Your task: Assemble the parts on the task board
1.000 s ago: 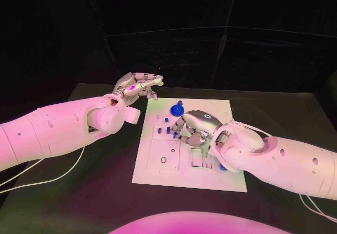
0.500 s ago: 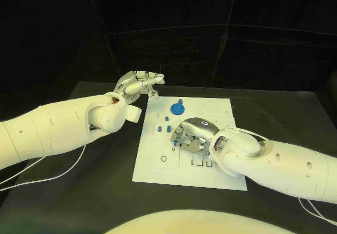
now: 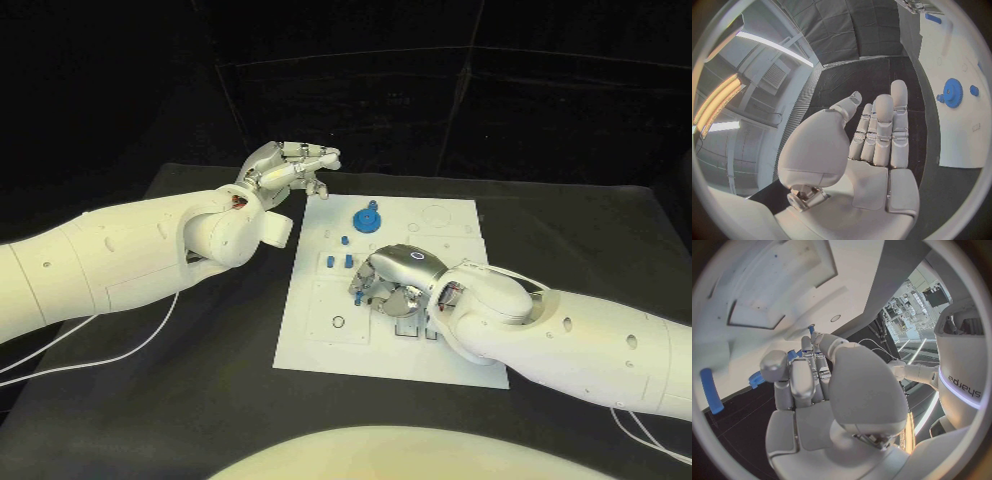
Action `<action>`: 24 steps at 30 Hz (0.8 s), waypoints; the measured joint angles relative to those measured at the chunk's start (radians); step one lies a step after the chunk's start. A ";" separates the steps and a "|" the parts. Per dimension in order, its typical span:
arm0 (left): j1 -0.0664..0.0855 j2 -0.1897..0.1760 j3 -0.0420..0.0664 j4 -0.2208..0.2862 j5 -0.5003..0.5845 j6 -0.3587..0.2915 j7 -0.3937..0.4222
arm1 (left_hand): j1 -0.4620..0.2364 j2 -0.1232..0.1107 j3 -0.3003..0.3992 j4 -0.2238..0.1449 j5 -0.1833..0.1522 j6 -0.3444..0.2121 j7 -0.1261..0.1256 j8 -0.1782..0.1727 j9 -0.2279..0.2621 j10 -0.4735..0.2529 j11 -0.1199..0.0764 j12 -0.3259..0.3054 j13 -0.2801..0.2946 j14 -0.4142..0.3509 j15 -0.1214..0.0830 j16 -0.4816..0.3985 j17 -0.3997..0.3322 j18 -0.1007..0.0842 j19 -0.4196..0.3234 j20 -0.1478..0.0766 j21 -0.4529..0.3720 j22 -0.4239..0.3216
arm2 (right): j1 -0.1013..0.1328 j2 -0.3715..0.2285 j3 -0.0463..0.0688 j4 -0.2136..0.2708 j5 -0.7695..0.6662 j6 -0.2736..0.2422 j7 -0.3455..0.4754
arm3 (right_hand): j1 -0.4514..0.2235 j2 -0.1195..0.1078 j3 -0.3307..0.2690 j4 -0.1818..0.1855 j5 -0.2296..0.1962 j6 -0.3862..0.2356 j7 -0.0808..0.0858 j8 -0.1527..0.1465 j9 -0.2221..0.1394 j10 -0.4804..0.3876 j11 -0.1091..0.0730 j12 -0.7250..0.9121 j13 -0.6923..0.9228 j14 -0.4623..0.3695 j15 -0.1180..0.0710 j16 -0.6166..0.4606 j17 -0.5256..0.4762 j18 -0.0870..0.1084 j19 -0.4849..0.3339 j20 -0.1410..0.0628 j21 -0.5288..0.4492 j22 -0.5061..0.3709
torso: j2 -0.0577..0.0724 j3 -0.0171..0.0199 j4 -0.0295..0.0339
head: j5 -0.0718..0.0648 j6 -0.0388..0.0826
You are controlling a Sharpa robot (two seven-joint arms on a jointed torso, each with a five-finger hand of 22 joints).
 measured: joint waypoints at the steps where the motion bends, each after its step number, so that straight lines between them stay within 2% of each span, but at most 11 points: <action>1: 0.000 0.000 0.000 0.000 0.000 0.000 0.000 | 0.000 0.000 0.000 0.000 0.000 0.000 0.000 0.000 0.000 0.000 0.000 0.000 0.000 0.000 0.000 0.000 0.000 0.000 0.000 0.000 0.000 0.000 | 0.000 0.001 0.000 0.000 -0.001 0.000 0.000 | 0.000 0.000 0.000 0.000 0.000 0.000 0.000 0.000 0.000 0.000 0.000 0.000 0.000 0.000 0.000 0.000 0.000 0.000 0.000 0.000 0.000 -0.001 | 0.000 0.0000 0.0000 | 0.000 0.000; 24: 0.000 0.000 0.000 -0.004 0.000 0.001 -0.011 | 0.000 0.000 -0.003 0.003 0.000 -0.004 -0.004 0.000 0.000 -0.004 0.004 0.000 0.000 0.000 0.000 0.000 -0.001 0.000 0.000 0.000 0.000 -0.001 | 0.000 0.015 0.002 -0.009 -0.036 0.038 -0.025 | -0.025 -0.006 -0.008 -0.008 0.000 -0.002 -0.002 -0.009 -0.002 0.000 0.000 0.001 0.001 0.000 0.000 0.000 -0.011 0.000 -0.004 0.004 -0.004 -0.018 | 0.000 -0.0004 0.0006 | 0.003 -0.007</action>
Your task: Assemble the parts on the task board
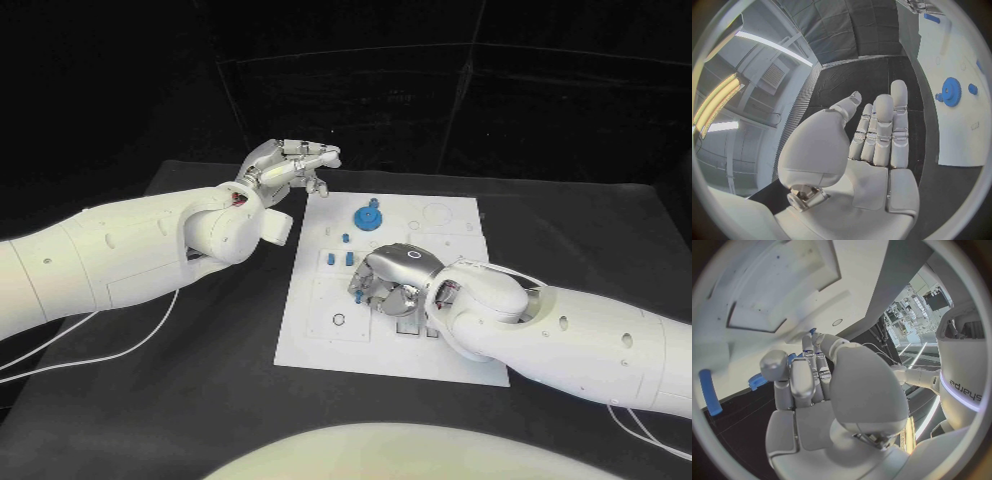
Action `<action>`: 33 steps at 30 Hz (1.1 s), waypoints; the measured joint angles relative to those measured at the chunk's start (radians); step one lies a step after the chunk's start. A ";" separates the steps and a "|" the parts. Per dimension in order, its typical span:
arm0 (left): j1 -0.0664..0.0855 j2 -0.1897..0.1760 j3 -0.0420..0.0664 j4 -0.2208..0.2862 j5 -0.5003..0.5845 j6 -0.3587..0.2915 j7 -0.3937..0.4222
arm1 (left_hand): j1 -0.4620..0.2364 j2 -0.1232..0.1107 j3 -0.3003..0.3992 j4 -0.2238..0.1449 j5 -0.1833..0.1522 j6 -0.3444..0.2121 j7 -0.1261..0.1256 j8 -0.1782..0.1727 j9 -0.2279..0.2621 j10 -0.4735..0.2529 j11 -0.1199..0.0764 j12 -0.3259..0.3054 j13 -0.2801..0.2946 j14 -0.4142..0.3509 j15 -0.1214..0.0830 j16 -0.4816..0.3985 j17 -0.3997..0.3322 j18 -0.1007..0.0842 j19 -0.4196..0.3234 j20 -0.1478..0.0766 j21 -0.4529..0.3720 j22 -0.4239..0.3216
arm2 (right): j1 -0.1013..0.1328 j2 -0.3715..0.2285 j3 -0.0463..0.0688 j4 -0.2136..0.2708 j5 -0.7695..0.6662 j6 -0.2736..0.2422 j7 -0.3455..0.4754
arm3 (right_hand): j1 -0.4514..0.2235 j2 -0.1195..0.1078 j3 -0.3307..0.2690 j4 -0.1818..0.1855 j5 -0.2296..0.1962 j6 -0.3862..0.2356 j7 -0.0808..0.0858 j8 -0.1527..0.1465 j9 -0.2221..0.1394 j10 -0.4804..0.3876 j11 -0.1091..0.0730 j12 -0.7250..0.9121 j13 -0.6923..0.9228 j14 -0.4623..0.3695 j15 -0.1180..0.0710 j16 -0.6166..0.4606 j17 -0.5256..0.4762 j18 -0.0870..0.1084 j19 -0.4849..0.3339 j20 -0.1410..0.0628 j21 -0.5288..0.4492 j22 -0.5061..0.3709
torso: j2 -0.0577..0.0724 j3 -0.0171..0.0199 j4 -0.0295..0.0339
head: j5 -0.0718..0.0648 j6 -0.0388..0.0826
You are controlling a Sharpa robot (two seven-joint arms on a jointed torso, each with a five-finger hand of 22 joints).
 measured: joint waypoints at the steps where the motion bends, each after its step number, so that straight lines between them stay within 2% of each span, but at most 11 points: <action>1: 0.000 0.000 0.000 0.000 0.000 0.000 0.000 | 0.000 0.000 0.000 0.000 0.000 0.000 0.000 0.000 0.000 0.000 0.000 0.000 0.000 0.000 0.000 0.000 0.000 0.000 0.000 0.000 0.000 0.000 | 0.000 0.001 0.000 0.000 -0.001 0.002 -0.001 | -0.006 0.000 0.000 0.000 0.000 0.000 0.000 0.000 0.000 0.000 0.000 -0.001 0.000 0.000 0.000 0.000 -0.001 0.000 0.000 0.000 0.000 -0.001 | 0.000 0.0000 0.0000 | 0.000 0.000; 7: 0.000 0.000 0.000 -0.002 0.000 0.000 -0.002 | 0.000 0.000 0.000 0.000 0.000 0.000 0.000 0.000 0.000 0.000 0.000 0.000 0.000 0.000 0.000 0.000 0.000 0.000 0.000 0.000 0.000 0.000 | 0.000 0.004 -0.001 -0.003 -0.011 0.018 -0.005 | -0.042 -0.010 -0.019 0.000 0.000 -0.003 0.004 -0.007 0.003 -0.038 0.013 -0.030 -0.007 0.000 0.000 0.000 -0.012 0.000 -0.017 0.002 -0.012 -0.022 | 0.000 0.0000 -0.0001 | -0.001 -0.002; 15: 0.000 0.000 0.000 -0.004 0.000 0.000 -0.004 | 0.000 0.000 0.000 0.000 0.000 0.000 0.000 0.000 0.000 0.000 0.000 0.000 0.000 0.000 0.000 0.000 0.000 0.000 0.002 0.002 0.000 0.000 | 0.001 0.004 0.000 0.000 -0.014 0.025 -0.012 | -0.062 -0.020 -0.038 0.004 0.009 -0.007 0.008 -0.011 0.003 -0.058 0.018 -0.043 -0.007 0.002 0.006 0.000 -0.015 0.000 -0.022 0.007 -0.014 -0.027 | 0.000 0.0002 -0.0003 | -0.001 -0.006; 18: 0.000 -0.001 0.000 -0.005 0.000 0.000 -0.005 | 0.000 0.000 0.000 0.000 0.000 0.000 0.000 0.000 0.000 0.000 0.000 0.000 0.000 0.000 0.000 0.000 0.000 0.000 0.004 0.004 0.000 -0.001 | 0.001 0.002 0.000 0.001 -0.014 0.024 -0.014 | -0.073 -0.020 -0.045 0.003 0.009 -0.013 0.014 -0.016 0.002 -0.068 0.020 -0.051 -0.007 0.000 0.008 0.000 -0.019 0.000 -0.023 0.009 -0.016 -0.032 | 0.000 0.0002 -0.0003 | -0.001 -0.007; 23: 0.000 -0.001 0.000 -0.007 0.000 0.001 -0.005 | 0.000 0.000 -0.002 -0.002 0.000 0.000 0.000 0.000 0.000 0.000 0.000 0.000 0.000 0.000 0.000 0.000 0.000 0.000 0.004 0.004 0.000 -0.001 | -0.001 -0.001 -0.001 0.001 -0.012 0.013 -0.014 | -0.088 -0.035 -0.069 0.000 0.014 -0.059 0.034 -0.039 0.000 -0.141 0.039 -0.077 -0.011 -0.006 0.024 -0.035 -0.073 0.000 -0.074 0.024 -0.065 -0.118 | 0.000 0.0000 -0.0006 | -0.001 -0.005; 27: 0.000 -0.001 0.000 -0.007 0.000 0.001 -0.006 | 0.000 0.000 -0.003 -0.003 0.000 0.000 0.000 0.000 0.000 0.000 0.000 0.004 0.000 0.000 0.000 0.000 -0.001 0.000 0.004 0.004 0.000 -0.001 | -0.002 -0.015 -0.003 0.009 -0.006 -0.008 -0.014 | -0.088 -0.036 -0.086 -0.009 0.029 -0.114 0.026 -0.041 -0.001 -0.169 0.039 -0.074 -0.007 -0.009 0.027 -0.047 -0.098 0.000 -0.088 0.030 -0.091 -0.162 | 0.000 0.0004 -0.0011 | 0.000 -0.004; 29: 0.000 -0.001 0.000 -0.008 0.000 0.001 -0.006 | 0.000 0.000 -0.003 -0.003 0.000 0.000 0.000 0.000 0.000 0.000 0.000 0.004 0.000 0.000 0.000 0.000 -0.001 0.000 0.004 0.004 0.000 -0.001 | -0.003 -0.028 -0.003 0.022 -0.001 -0.022 -0.013 | -0.088 -0.036 -0.087 -0.010 0.032 -0.123 0.020 -0.041 -0.001 -0.171 0.037 -0.072 -0.005 -0.009 0.027 -0.050 -0.102 0.000 -0.091 0.026 -0.092 -0.167 | 0.000 0.0008 -0.0011 | 0.000 -0.004; 33: 0.000 -0.001 0.000 -0.010 0.000 0.002 -0.008 | 0.000 0.000 -0.003 -0.003 0.000 0.000 0.000 0.000 0.000 0.000 0.000 0.004 0.000 0.000 0.000 0.000 -0.001 0.000 0.004 0.004 0.000 -0.002 | -0.003 -0.066 -0.002 0.060 0.009 -0.050 -0.012 | -0.088 -0.036 -0.094 -0.008 0.038 -0.126 0.023 -0.041 -0.001 -0.178 0.038 -0.064 -0.005 -0.009 0.027 -0.050 -0.108 0.000 -0.091 0.026 -0.092 -0.169 | -0.002 0.0007 -0.0012 | -0.001 -0.002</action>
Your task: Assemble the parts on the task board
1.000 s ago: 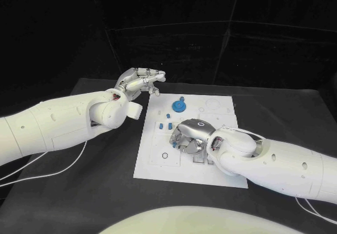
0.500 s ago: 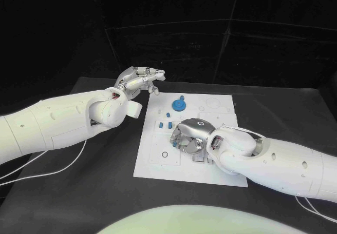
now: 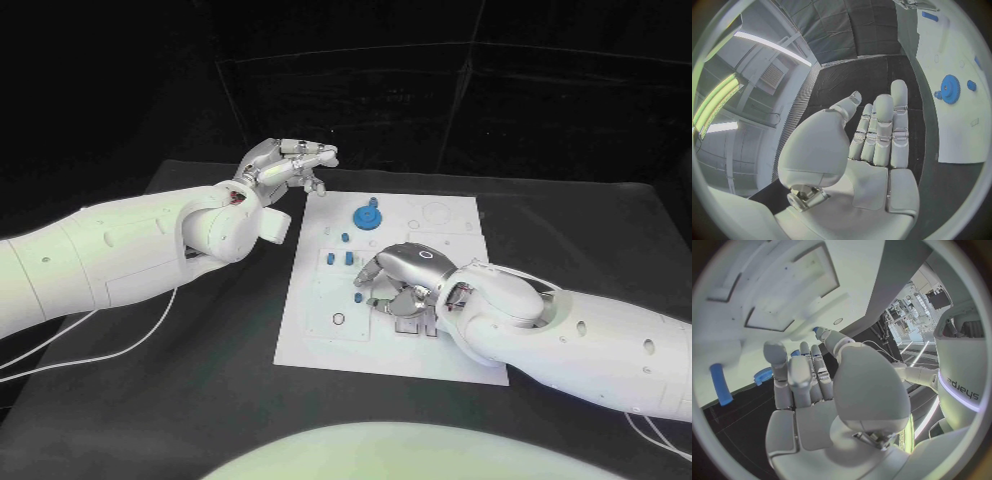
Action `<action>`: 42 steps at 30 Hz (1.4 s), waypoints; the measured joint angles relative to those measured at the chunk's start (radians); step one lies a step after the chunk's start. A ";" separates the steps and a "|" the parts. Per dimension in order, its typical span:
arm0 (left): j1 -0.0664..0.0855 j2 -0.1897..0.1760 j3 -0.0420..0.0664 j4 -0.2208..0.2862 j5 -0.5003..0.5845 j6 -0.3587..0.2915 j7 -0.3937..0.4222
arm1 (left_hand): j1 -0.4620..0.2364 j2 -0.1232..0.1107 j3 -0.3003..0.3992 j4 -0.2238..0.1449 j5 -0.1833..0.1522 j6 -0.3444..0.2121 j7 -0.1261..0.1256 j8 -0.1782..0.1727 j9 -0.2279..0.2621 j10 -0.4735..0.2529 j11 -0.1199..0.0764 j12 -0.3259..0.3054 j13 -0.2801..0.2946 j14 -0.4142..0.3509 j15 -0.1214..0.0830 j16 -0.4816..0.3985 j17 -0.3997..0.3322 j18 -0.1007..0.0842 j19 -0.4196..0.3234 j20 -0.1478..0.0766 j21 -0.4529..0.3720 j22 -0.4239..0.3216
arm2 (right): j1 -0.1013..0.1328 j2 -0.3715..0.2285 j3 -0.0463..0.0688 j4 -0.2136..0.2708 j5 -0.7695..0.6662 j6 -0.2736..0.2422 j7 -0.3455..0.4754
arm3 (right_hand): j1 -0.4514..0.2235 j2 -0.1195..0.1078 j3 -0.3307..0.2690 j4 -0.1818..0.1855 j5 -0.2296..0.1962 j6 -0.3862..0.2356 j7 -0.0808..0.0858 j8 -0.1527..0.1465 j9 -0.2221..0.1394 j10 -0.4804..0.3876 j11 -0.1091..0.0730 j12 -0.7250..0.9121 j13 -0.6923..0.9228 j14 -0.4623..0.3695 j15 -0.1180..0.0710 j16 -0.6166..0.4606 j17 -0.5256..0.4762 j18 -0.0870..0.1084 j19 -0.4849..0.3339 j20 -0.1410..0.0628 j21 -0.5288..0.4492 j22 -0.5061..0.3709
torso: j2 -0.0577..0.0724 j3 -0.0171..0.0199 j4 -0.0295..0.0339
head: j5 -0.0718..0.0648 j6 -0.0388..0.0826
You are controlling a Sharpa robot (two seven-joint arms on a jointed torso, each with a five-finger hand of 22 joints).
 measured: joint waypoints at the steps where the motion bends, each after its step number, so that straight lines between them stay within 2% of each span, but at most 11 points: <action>1: 0.000 0.000 0.000 -0.001 0.000 0.000 0.000 | 0.000 0.000 0.000 0.000 0.000 0.000 0.000 0.000 0.000 0.000 0.000 0.000 0.000 0.000 0.000 0.000 0.000 0.000 0.000 0.000 0.000 0.000 | 0.000 -0.011 0.000 0.011 0.003 -0.006 0.000 | 0.000 0.000 -0.003 -0.003 0.007 0.000 0.000 0.000 0.000 0.000 0.000 0.005 0.001 0.000 0.000 -0.001 -0.002 0.000 0.000 0.000 -0.001 -0.001 | 0.000 -0.0003 0.0000 | -0.001 0.001; 5: 0.000 -0.001 0.000 -0.002 0.000 0.000 -0.002 | 0.000 0.000 0.000 0.000 0.000 0.000 0.000 0.000 0.000 0.000 0.000 0.000 0.000 0.000 0.000 0.000 0.000 0.000 0.000 0.000 0.000 0.000 | 0.010 -0.058 0.003 0.053 0.012 -0.026 -0.001 | 0.000 0.000 -0.008 -0.002 0.028 0.000 0.000 0.000 0.002 0.000 0.000 0.014 0.001 0.000 0.000 -0.004 -0.007 0.000 0.000 0.000 -0.005 -0.002 | -0.001 -0.0009 0.0000 | -0.004 0.005; 9: 0.000 -0.002 0.000 -0.003 0.000 0.001 -0.004 | 0.000 0.000 0.000 0.000 0.000 0.000 0.000 0.000 0.000 0.000 0.000 0.000 0.000 0.000 0.000 0.000 0.000 0.000 0.000 0.000 0.000 0.000 | 0.039 -0.105 0.020 0.081 0.022 -0.034 -0.009 | 0.000 0.000 -0.014 -0.002 0.034 0.000 0.000 0.004 0.004 -0.004 -0.004 0.020 0.001 0.000 0.000 -0.006 -0.012 0.000 0.000 0.000 -0.007 -0.005 | -0.001 -0.0009 0.0000 | -0.009 0.011; 12: 0.000 -0.002 0.000 -0.003 0.000 0.001 -0.005 | 0.000 0.000 0.000 0.000 0.000 0.000 0.000 0.000 0.000 0.000 0.000 0.000 0.000 0.000 0.000 0.000 0.000 0.000 0.000 0.000 0.000 0.000 | 0.070 -0.137 0.027 0.086 0.031 -0.030 -0.023 | -0.004 0.004 -0.029 0.004 0.032 0.004 -0.004 0.004 0.004 -0.014 -0.007 0.027 0.001 0.000 0.000 -0.009 -0.016 0.000 0.000 0.000 -0.009 -0.009 | -0.001 -0.0013 -0.0005 | -0.014 0.016; 18: 0.000 -0.001 0.000 -0.003 0.000 0.002 -0.006 | 0.000 0.000 0.000 0.001 0.000 0.000 0.000 0.000 0.000 -0.002 -0.002 0.000 0.000 0.000 0.000 0.000 0.000 0.000 0.000 0.000 0.000 0.000 | 0.105 -0.173 0.031 0.077 0.045 0.004 -0.062 | -0.013 0.002 -0.079 0.013 0.017 -0.020 -0.018 0.004 0.003 -0.055 -0.004 0.041 0.001 0.000 0.000 -0.022 -0.035 0.000 0.000 0.000 -0.029 -0.029 | -0.001 -0.0020 -0.0006 | -0.024 0.023; 20: 0.000 0.000 0.000 -0.004 0.000 0.002 -0.006 | 0.000 0.000 -0.003 0.003 0.000 0.000 0.000 0.000 0.000 -0.004 -0.004 0.000 0.000 0.000 0.000 0.000 -0.001 0.000 0.000 0.000 -0.004 0.000 | 0.109 -0.179 0.031 0.065 0.049 0.023 -0.078 | -0.013 0.002 -0.107 0.016 0.011 -0.045 -0.022 0.003 0.001 -0.074 -0.002 0.046 0.001 0.000 0.000 -0.024 -0.043 0.000 0.000 0.000 -0.036 -0.039 | -0.001 -0.0026 -0.0006 | -0.026 0.025; 22: 0.000 0.001 0.000 -0.004 0.000 0.003 -0.007 | 0.000 0.000 -0.003 0.003 0.000 0.000 0.000 0.000 0.000 -0.004 -0.004 0.000 0.000 0.000 0.000 0.000 -0.001 0.000 0.000 0.000 -0.004 0.000 | 0.111 -0.182 0.031 0.056 0.049 0.040 -0.092 | -0.011 0.005 -0.138 0.020 0.006 -0.056 -0.015 0.000 0.001 -0.090 0.000 0.056 0.001 0.000 0.000 -0.028 -0.049 0.000 0.000 0.000 -0.043 -0.046 | -0.001 -0.0027 -0.0006 | -0.027 0.026; 28: 0.000 0.003 -0.001 -0.004 0.000 0.005 -0.009 | 0.000 0.000 -0.003 0.003 0.000 0.000 0.000 0.000 0.000 -0.004 -0.004 0.000 0.000 0.000 0.000 0.000 -0.001 0.000 0.000 0.000 -0.004 0.000 | 0.114 -0.182 0.031 0.033 0.048 0.101 -0.132 | 0.027 0.029 -0.239 0.043 -0.001 -0.059 -0.012 0.000 0.003 -0.118 0.003 0.090 0.001 0.000 0.000 -0.033 -0.060 0.000 0.000 0.000 -0.053 -0.060 | 0.000 -0.0026 0.0006 | -0.030 0.027; 32: 0.000 0.003 -0.001 -0.006 0.000 0.007 -0.011 | 0.000 0.000 -0.003 0.003 0.000 0.000 0.000 0.000 0.000 -0.004 -0.004 0.000 0.000 0.000 0.000 0.000 -0.001 0.000 0.000 0.000 -0.004 -0.001 | 0.114 -0.174 0.031 0.029 0.046 0.139 -0.147 | 0.035 0.037 -0.262 0.053 -0.003 -0.058 -0.012 0.007 0.004 -0.121 0.000 0.104 0.001 0.000 0.000 -0.035 -0.066 0.000 0.000 0.000 -0.058 -0.062 | 0.000 -0.0020 0.0006 | -0.030 0.025; 37: 0.000 0.005 -0.001 -0.009 0.000 0.008 -0.013 | 0.000 0.000 -0.003 0.003 0.000 0.000 0.000 0.000 0.000 -0.004 -0.004 0.000 0.000 0.000 0.000 0.000 -0.001 0.000 0.000 0.000 -0.004 -0.001 | 0.115 -0.168 0.031 0.031 0.045 0.180 -0.159 | 0.049 0.051 -0.276 0.061 -0.005 -0.023 -0.006 0.024 0.008 -0.105 -0.006 0.128 0.002 -0.001 -0.001 -0.044 -0.080 0.000 0.000 0.000 -0.058 -0.062 | 0.000 -0.0020 0.0008 | -0.029 0.024; 42: 0.000 0.006 -0.001 -0.011 0.000 0.010 -0.015 | 0.000 0.000 -0.003 0.003 0.000 0.000 0.000 0.000 0.000 -0.004 -0.004 0.000 0.000 0.000 0.000 0.000 -0.001 0.000 0.000 0.000 -0.004 -0.001 | 0.115 -0.161 0.030 0.033 0.045 0.206 -0.166 | 0.064 0.066 -0.277 0.063 -0.005 -0.008 -0.011 0.032 0.008 -0.077 -0.010 0.143 0.002 -0.004 -0.004 -0.047 -0.084 0.000 0.005 -0.004 -0.058 -0.053 | 0.000 -0.0012 0.0007 | -0.029 0.024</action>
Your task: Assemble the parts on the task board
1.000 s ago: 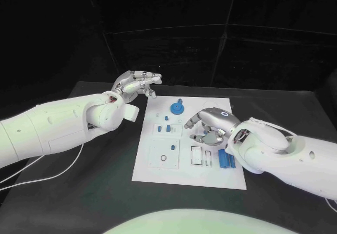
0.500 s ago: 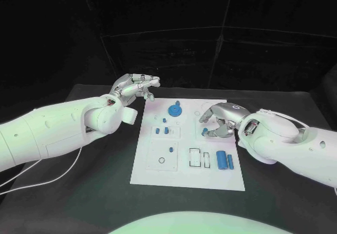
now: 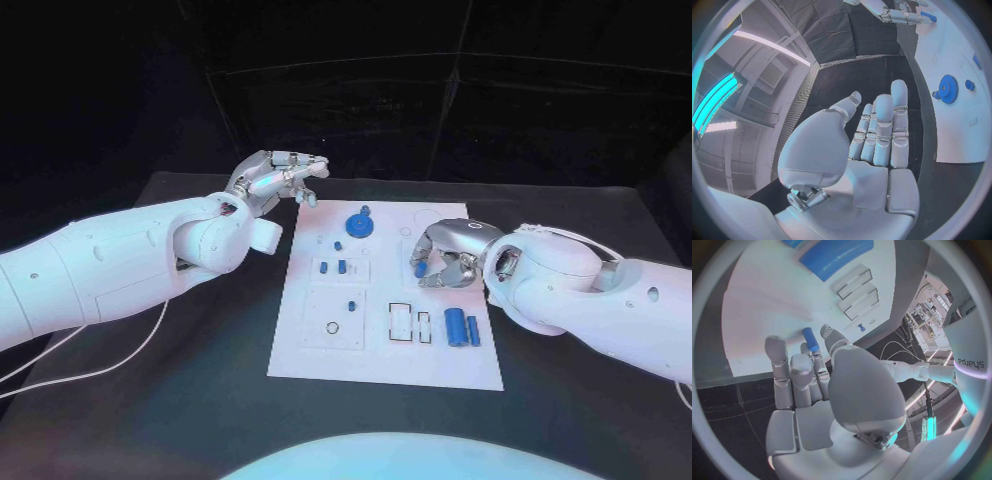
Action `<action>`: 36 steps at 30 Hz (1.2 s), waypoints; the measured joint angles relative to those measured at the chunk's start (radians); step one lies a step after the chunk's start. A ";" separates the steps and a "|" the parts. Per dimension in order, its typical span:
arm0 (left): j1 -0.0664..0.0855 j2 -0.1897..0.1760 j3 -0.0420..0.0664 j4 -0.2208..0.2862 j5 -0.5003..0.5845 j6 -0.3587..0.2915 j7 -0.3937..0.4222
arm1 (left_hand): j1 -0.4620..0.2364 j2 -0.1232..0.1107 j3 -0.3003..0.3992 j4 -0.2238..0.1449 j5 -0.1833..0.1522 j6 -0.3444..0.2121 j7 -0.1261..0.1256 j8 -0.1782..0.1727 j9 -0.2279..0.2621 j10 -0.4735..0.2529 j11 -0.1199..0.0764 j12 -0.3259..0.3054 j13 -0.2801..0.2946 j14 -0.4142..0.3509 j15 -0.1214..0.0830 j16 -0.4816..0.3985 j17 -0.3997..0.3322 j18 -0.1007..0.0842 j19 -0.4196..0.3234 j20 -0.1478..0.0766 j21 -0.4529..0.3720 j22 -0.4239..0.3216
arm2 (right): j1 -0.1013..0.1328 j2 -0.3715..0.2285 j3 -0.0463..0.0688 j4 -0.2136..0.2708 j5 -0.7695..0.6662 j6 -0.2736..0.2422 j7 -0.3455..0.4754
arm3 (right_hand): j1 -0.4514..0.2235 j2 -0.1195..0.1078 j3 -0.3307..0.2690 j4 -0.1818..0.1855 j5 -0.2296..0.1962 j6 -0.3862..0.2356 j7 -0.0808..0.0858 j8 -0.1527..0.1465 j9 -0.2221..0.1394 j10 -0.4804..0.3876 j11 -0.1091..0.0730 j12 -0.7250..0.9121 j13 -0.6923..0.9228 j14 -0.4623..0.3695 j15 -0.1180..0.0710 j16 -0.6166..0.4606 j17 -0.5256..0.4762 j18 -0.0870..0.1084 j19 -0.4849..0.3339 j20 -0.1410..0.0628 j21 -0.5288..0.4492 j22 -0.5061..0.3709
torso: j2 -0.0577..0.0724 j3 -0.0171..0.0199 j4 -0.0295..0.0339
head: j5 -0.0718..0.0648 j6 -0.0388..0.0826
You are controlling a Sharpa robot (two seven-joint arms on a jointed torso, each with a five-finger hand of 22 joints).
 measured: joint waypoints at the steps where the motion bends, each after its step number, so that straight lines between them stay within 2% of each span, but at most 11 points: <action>1: 0.000 0.000 0.000 0.000 0.000 0.000 0.000 | 0.000 0.000 0.000 0.000 0.000 0.000 0.000 0.000 0.000 0.000 0.000 0.000 0.000 0.000 0.000 0.000 0.000 0.000 0.000 0.000 0.000 0.000 | 0.000 0.001 0.000 0.000 0.000 0.003 -0.001 | 0.005 0.005 0.003 0.003 0.000 0.007 -0.001 0.000 0.000 0.010 0.000 0.003 -0.001 0.000 0.000 0.000 0.003 0.000 0.008 -0.001 0.000 0.004 | 0.000 0.0001 0.0000 | 0.000 0.000; 10: 0.000 0.001 0.000 -0.003 0.000 0.003 -0.002 | 0.000 0.000 -0.006 0.000 0.000 -0.004 0.004 0.000 0.000 0.000 0.000 0.004 0.000 0.000 0.000 0.000 -0.001 0.000 0.000 0.000 0.000 -0.001 | 0.002 0.006 0.001 -0.009 -0.002 0.015 -0.013 | 0.035 0.043 0.085 0.017 -0.030 0.066 -0.004 0.017 0.000 0.170 -0.020 0.015 -0.006 0.015 -0.018 0.028 0.047 0.000 0.049 -0.017 0.044 0.075 | 0.000 0.0002 0.0000 | -0.003 -0.002; 14: 0.000 0.001 0.000 -0.003 0.000 0.004 -0.002 | 0.000 0.000 -0.006 0.000 0.000 -0.004 0.004 0.000 0.000 0.000 0.000 0.004 0.000 0.000 0.000 0.000 -0.001 0.000 0.000 0.000 0.000 -0.001 | 0.002 0.008 0.001 -0.011 -0.005 0.013 -0.017 | 0.056 0.060 0.148 0.005 -0.085 0.087 -0.010 0.023 -0.002 0.207 -0.023 -0.004 -0.006 0.014 -0.026 0.039 0.061 0.000 0.060 -0.028 0.058 0.099 | 0.001 0.0003 0.0000 | -0.002 -0.004; 17: 0.000 0.001 0.000 -0.003 0.000 0.004 -0.003 | 0.000 0.000 -0.006 0.000 0.000 -0.004 0.004 0.000 0.000 0.000 0.000 0.004 0.000 0.000 0.000 0.000 -0.001 0.000 0.000 0.000 0.000 -0.001 | 0.001 0.008 0.000 -0.011 -0.010 0.001 -0.018 | 0.083 0.059 0.213 -0.014 -0.145 0.098 -0.010 0.025 -0.002 0.217 -0.015 -0.020 -0.006 0.013 -0.027 0.039 0.062 0.000 0.060 -0.028 0.062 0.108 | 0.001 0.0003 0.0000 | -0.001 -0.005; 19: 0.000 0.001 0.000 -0.003 0.000 0.005 -0.003 | 0.000 0.000 -0.006 0.000 0.000 -0.004 0.004 0.000 0.000 0.000 0.000 0.004 0.000 0.000 0.000 0.000 -0.001 0.000 0.000 0.000 0.000 -0.001 | 0.000 0.006 0.000 -0.009 -0.012 -0.010 -0.016 | 0.089 0.055 0.253 -0.030 -0.164 0.102 -0.007 0.025 -0.003 0.221 -0.011 -0.028 -0.005 0.013 -0.027 0.044 0.063 0.000 0.060 -0.028 0.069 0.114 | 0.001 0.0003 0.0000 | -0.001 -0.006; 22: 0.000 0.001 0.000 -0.004 0.000 0.005 -0.005 | 0.000 0.000 -0.006 0.000 0.000 -0.004 0.004 0.000 0.000 0.000 0.000 0.004 0.000 0.000 0.000 0.000 -0.001 0.000 0.000 0.000 0.000 -0.001 | 0.000 0.003 0.000 -0.004 -0.016 -0.032 -0.009 | 0.089 0.055 0.306 -0.045 -0.170 0.102 -0.007 0.020 -0.004 0.229 -0.002 -0.033 0.002 0.013 -0.027 0.046 0.069 0.000 0.060 -0.028 0.079 0.128 | 0.000 0.0006 0.0000 | 0.000 -0.006; 25: 0.000 0.001 0.000 -0.004 0.000 0.006 -0.005 | 0.000 0.000 -0.006 0.000 0.000 -0.004 0.004 0.000 0.000 0.000 0.000 0.004 0.000 0.000 0.000 0.000 -0.001 0.000 0.000 0.000 0.000 -0.001 | -0.001 -0.004 -0.001 0.007 -0.019 -0.055 -0.002 | 0.088 0.054 0.330 -0.034 -0.174 0.102 -0.007 0.011 -0.006 0.233 0.002 -0.043 0.006 0.013 -0.027 0.050 0.070 0.000 0.060 -0.028 0.085 0.135 | 0.000 0.0006 0.0000 | 0.001 -0.006; 30: 0.000 0.001 0.000 -0.004 0.000 0.006 -0.006 | 0.000 0.000 -0.006 0.000 0.000 -0.004 0.004 0.000 0.000 0.000 0.000 0.004 0.000 0.000 0.000 0.000 -0.001 0.000 0.000 0.000 0.000 -0.001 | 0.000 -0.020 0.001 0.038 -0.020 -0.088 0.008 | 0.067 0.033 0.372 -0.052 -0.174 0.102 -0.007 0.011 -0.006 0.236 0.005 -0.049 0.010 0.013 -0.027 0.050 0.070 0.000 0.060 -0.028 0.092 0.140 | 0.000 0.0009 -0.0006 | 0.002 -0.006; 32: 0.000 0.001 0.000 -0.005 0.000 0.006 -0.007 | 0.000 0.000 -0.006 0.000 0.000 -0.004 0.004 0.000 0.000 0.000 0.000 0.004 0.000 0.000 0.000 0.000 -0.001 0.000 0.000 0.000 0.000 -0.001 | -0.001 -0.030 0.007 0.060 -0.019 -0.100 0.014 | 0.060 0.025 0.387 -0.059 -0.174 0.105 -0.004 0.011 -0.006 0.236 0.005 -0.049 0.010 0.013 -0.027 0.055 0.072 0.000 0.060 -0.028 0.095 0.144 | -0.001 0.0006 -0.0007 | 0.002 -0.005; 35: 0.000 0.001 0.000 -0.005 0.000 0.007 -0.007 | 0.000 0.000 -0.006 0.000 0.000 -0.004 0.004 0.000 0.000 0.000 0.000 0.004 0.000 0.000 0.000 0.000 -0.001 0.000 0.000 0.000 0.000 -0.001 | 0.000 -0.041 0.032 0.093 -0.016 -0.118 0.020 | 0.060 0.025 0.398 -0.067 -0.176 0.105 -0.003 0.011 -0.006 0.236 0.005 -0.052 0.010 0.013 -0.027 0.056 0.074 0.000 0.060 -0.028 0.096 0.146 | -0.001 0.0003 -0.0007 | 0.002 -0.005; 36: 0.000 0.001 0.000 -0.005 0.000 0.007 -0.007 | 0.000 0.000 -0.006 0.000 0.000 -0.004 0.004 0.000 0.000 0.000 0.000 0.004 0.000 0.000 0.000 0.000 -0.001 0.000 0.000 0.000 0.000 -0.001 | 0.001 -0.044 0.035 0.105 -0.013 -0.124 0.022 | 0.060 0.025 0.399 -0.068 -0.176 0.105 -0.003 0.011 -0.006 0.236 0.005 -0.053 0.010 0.013 -0.027 0.056 0.075 0.000 0.060 -0.028 0.096 0.147 | -0.001 0.0003 -0.0007 | 0.002 -0.004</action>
